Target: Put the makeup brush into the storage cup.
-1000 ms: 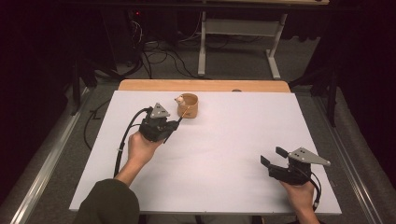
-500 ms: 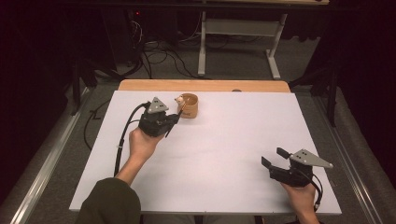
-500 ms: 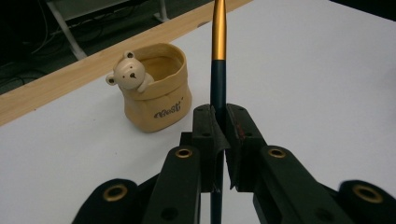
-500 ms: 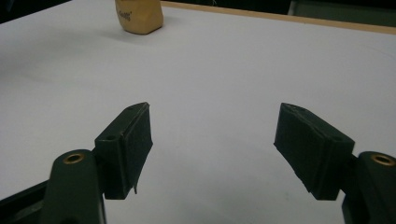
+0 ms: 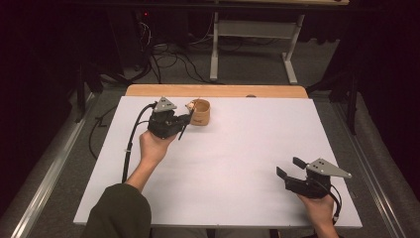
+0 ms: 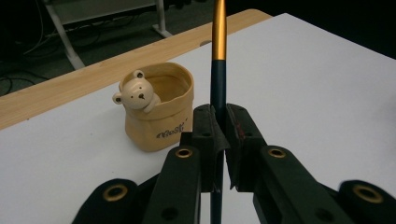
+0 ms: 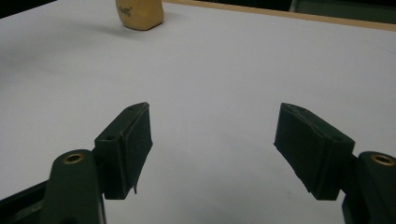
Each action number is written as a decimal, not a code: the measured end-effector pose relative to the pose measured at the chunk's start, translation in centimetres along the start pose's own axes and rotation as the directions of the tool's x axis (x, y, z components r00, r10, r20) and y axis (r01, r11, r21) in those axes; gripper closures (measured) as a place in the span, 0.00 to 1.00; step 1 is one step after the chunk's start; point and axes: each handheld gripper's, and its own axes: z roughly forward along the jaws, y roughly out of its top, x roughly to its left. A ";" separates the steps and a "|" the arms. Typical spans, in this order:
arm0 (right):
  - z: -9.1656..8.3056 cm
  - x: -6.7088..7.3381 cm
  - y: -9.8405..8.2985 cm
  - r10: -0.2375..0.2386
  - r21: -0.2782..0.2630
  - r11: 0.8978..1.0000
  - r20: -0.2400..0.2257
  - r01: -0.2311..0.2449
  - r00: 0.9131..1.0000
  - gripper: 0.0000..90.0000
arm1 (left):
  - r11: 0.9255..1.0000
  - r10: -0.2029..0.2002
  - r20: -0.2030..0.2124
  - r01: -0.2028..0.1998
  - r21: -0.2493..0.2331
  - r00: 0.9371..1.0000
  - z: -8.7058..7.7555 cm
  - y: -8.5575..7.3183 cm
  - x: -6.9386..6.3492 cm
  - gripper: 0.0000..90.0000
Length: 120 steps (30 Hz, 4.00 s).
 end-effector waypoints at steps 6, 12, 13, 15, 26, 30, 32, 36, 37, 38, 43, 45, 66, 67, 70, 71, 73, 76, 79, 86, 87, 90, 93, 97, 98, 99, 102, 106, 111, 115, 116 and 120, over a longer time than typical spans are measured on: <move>0.0 -0.1 0.0 0.004 0.001 1.000 0.001 -0.004 1.000 0.32 | 1.000 -0.021 0.006 0.021 -0.010 1.000 0.4 0.5 0.4 0.92; 0.0 -0.2 0.0 0.010 -0.004 1.000 -0.001 -0.010 1.000 0.32 | 0.999 -0.027 0.011 0.028 -0.019 1.000 1.2 1.5 0.6 0.92; -0.1 -0.2 0.0 0.010 -0.005 1.000 -0.004 -0.010 1.000 0.32 | 0.999 -0.029 0.011 0.029 -0.020 1.000 1.3 1.6 0.6 0.92; -0.1 -0.2 0.0 0.010 -0.007 1.000 -0.005 -0.010 1.000 0.32 | 0.999 -0.031 0.015 0.031 -0.023 0.999 1.6 1.9 0.6 0.92; -0.1 -0.2 0.0 0.019 -0.010 1.000 -0.009 -0.019 1.000 0.32 | 0.998 -0.053 -0.002 0.053 -0.026 0.999 2.7 2.8 1.0 0.92; -0.1 -0.3 -0.1 0.021 -0.010 1.000 -0.008 -0.022 1.000 0.32 | 0.998 -0.053 -0.004 0.053 -0.018 0.999 3.2 3.0 0.9 0.92; -0.2 -0.3 -0.1 0.021 -0.011 1.000 -0.008 -0.021 1.000 0.32 | 0.999 -0.043 -0.004 0.043 -0.016 0.999 3.5 3.1 0.8 0.92; -0.2 -0.4 -0.1 0.022 -0.013 1.000 -0.009 -0.022 1.000 0.32 | 0.998 -0.051 -0.001 0.051 -0.024 0.999 4.1 3.2 0.9 0.92; -0.2 -0.4 -0.1 0.024 -0.011 1.000 -0.009 -0.024 1.000 0.32 | 0.998 -0.058 0.000 0.058 -0.025 0.998 4.3 3.2 1.0 0.92; -0.2 -0.4 -0.1 0.023 -0.012 1.000 -0.009 -0.023 1.000 0.32 | 0.998 -0.064 0.001 0.064 -0.028 0.998 4.4 3.2 1.1 0.92; -0.3 -0.4 -0.1 0.024 -0.019 1.000 -0.006 -0.024 1.000 0.32 | 0.997 -0.071 -0.004 0.071 -0.037 0.997 5.0 3.4 1.4 0.92; -0.3 -0.4 -0.1 0.028 -0.018 0.999 -0.007 -0.028 1.000 0.32 | 0.997 -0.067 -0.007 0.066 -0.038 0.998 5.2 3.6 1.4 0.92; -0.5 -0.4 0.0 0.027 -0.033 0.999 -0.019 -0.027 0.999 0.32 | 0.998 -0.020 -0.054 0.017 -0.055 0.998 8.2 5.1 1.5 0.92; -0.5 -0.4 0.0 0.031 -0.034 0.999 -0.020 -0.032 0.999 0.32 | 0.999 -0.014 -0.056 0.011 -0.052 0.998 8.3 5.2 1.6 0.92; -0.5 -0.5 0.0 0.029 -0.030 0.999 -0.021 -0.029 0.999 0.32 | 0.999 -0.014 -0.060 0.011 -0.053 0.998 8.7 5.3 1.9 0.92; -0.5 -0.5 0.0 0.029 -0.029 0.999 -0.021 -0.029 0.999 0.32 | 0.998 -0.025 -0.062 0.021 -0.063 0.998 8.9 5.3 2.0 0.92; -0.5 -0.5 0.0 0.032 -0.027 0.999 -0.022 -0.033 0.999 0.32 | 0.997 -0.035 -0.067 0.030 -0.072 0.997 9.2 5.2 2.3 0.92; -0.5 -0.5 0.0 0.031 -0.029 0.999 -0.024 -0.032 0.999 0.32 | 0.996 -0.048 -0.074 0.042 -0.078 0.996 9.6 5.0 2.5 0.92; -0.5 -0.5 -0.1 0.035 -0.027 0.999 -0.025 -0.036 0.999 0.32 | 0.996 -0.048 -0.082 0.042 -0.079 0.995 9.9 4.9 2.6 0.92; -0.5 -0.5 -0.1 0.030 -0.028 0.999 -0.029 -0.031 0.999 0.32 | 0.989 -0.085 -0.096 0.072 -0.128 0.992 10.0 5.1 2.9 0.92; -0.5 -0.5 -0.1 0.033 -0.027 0.999 -0.028 -0.034 0.999 0.32 | 0.989 -0.084 -0.101 0.071 -0.131 0.991 10.0 5.1 2.9 0.92; -0.5 -0.6 -0.1 0.041 -0.026 0.999 -0.025 -0.041 0.999 0.33 | 0.990 -0.072 -0.119 0.056 -0.131 0.990 10.2 5.0 3.0 0.92; -0.5 -0.7 -0.2 0.049 -0.028 0.998 -0.023 -0.049 0.999 0.32 | 0.992 -0.068 -0.126 0.053 -0.119 0.990 10.5 4.8 3.2 0.92; -0.6 -0.7 -0.2 0.048 -0.028 0.998 -0.025 -0.049 0.999 0.32 | 0.993 -0.052 -0.129 0.038 -0.108 0.990 10.9 4.5 3.1 0.92; -0.6 -0.7 -0.2 0.049 -0.026 0.998 -0.024 -0.049 0.999 0.32 | 0.994 -0.051 -0.128 0.038 -0.105 0.990 10.9 4.5 3.1 0.92; -0.5 -0.7 -0.2 0.049 -0.025 0.998 -0.024 -0.049 0.999 0.33 | 0.994 -0.049 -0.128 0.036 -0.104 0.991 10.9 4.4 3.0 0.92; -0.5 -0.7 -0.1 0.045 -0.027 0.999 -0.025 -0.046 0.999 0.32 | 0.995 -0.040 -0.124 0.028 -0.097 0.992 10.9 4.4 2.9 0.92; -0.5 -0.7 -0.1 0.038 -0.025 0.999 -0.025 -0.038 0.999 0.33 | 0.997 -0.021 -0.119 0.012 -0.075 0.993 10.9 4.3 2.7 0.92; -0.5 -0.6 -0.1 0.038 -0.024 0.999 -0.024 -0.038 0.999 0.33 | 0.998 -0.016 -0.105 0.011 -0.054 0.994 11.0 4.1 2.6 0.92; -0.4 -0.6 -0.1 0.037 -0.023 0.999 -0.026 -0.038 0.999 0.33 | 0.999 -0.004 -0.100 0.000 -0.037 0.995 11.2 3.9 2.4 0.92; -0.4 -0.6 -0.1 0.036 -0.023 0.999 -0.028 -0.037 0.999 0.33 | 0.999 -0.003 -0.097 0.000 -0.035 0.995 11.2 3.9 2.3 0.92; -0.5 -0.5 -0.1 0.042 -0.021 0.999 -0.024 -0.043 0.999 0.33 | 1.000 0.003 -0.092 -0.005 -0.027 0.996 11.1 3.9 2.2 0.92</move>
